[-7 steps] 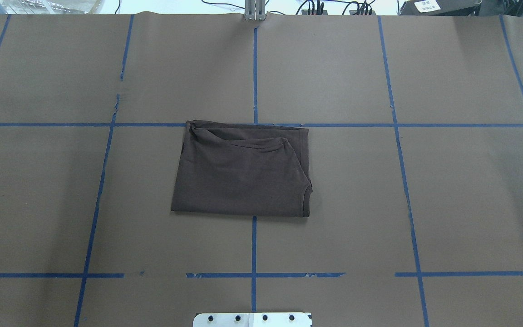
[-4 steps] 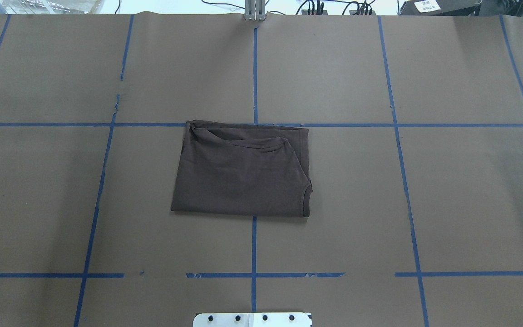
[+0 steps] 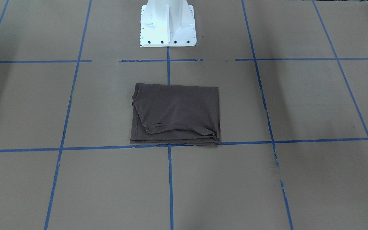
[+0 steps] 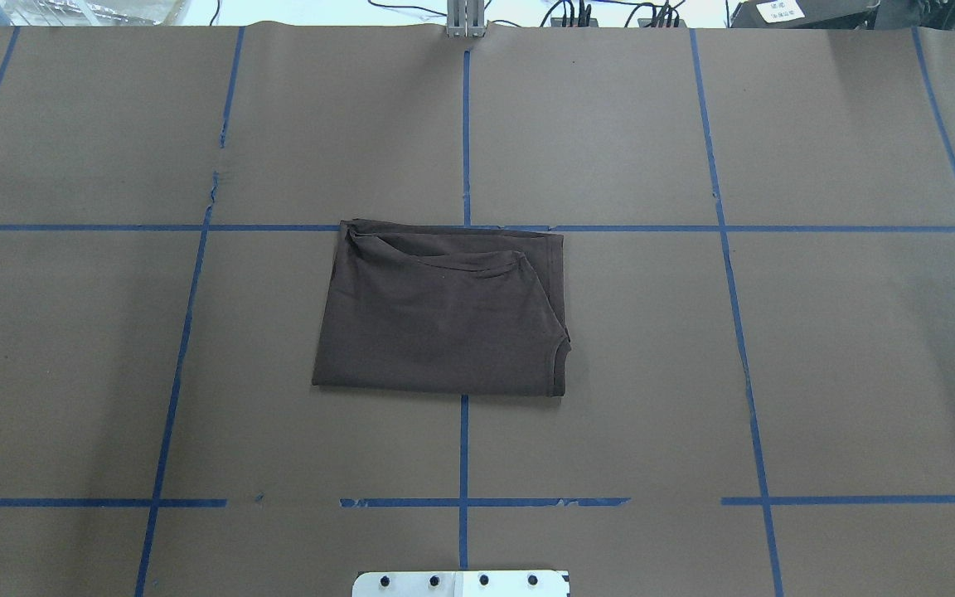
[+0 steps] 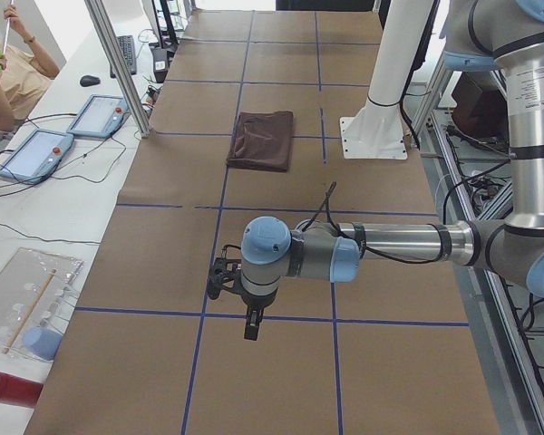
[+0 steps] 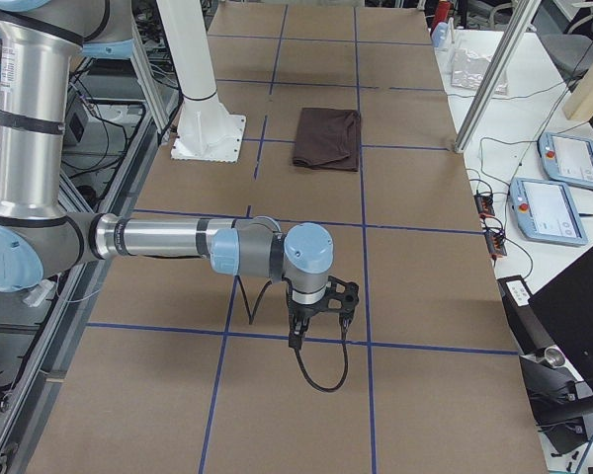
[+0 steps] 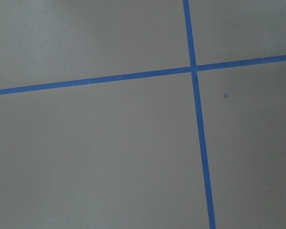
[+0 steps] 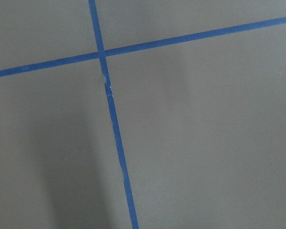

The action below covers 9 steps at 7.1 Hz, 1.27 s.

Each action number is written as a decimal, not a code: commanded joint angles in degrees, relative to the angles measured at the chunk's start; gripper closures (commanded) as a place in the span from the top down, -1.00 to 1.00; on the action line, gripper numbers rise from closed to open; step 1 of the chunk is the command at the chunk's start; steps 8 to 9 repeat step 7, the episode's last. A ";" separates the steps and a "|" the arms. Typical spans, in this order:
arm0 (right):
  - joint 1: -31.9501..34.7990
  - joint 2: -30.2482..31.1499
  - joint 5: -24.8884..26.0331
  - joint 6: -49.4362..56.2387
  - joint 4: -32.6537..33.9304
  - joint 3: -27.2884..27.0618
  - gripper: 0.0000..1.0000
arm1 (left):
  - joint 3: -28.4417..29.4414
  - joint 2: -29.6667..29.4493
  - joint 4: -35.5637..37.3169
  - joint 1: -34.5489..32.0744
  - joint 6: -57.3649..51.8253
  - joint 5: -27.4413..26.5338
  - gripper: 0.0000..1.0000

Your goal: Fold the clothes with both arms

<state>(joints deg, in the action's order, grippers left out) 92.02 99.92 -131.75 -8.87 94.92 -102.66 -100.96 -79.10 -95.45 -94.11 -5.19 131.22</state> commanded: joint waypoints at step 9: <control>0.00 0.01 0.00 0.00 0.00 0.96 1.00 | -0.47 0.00 -0.09 0.07 -0.09 -0.09 1.00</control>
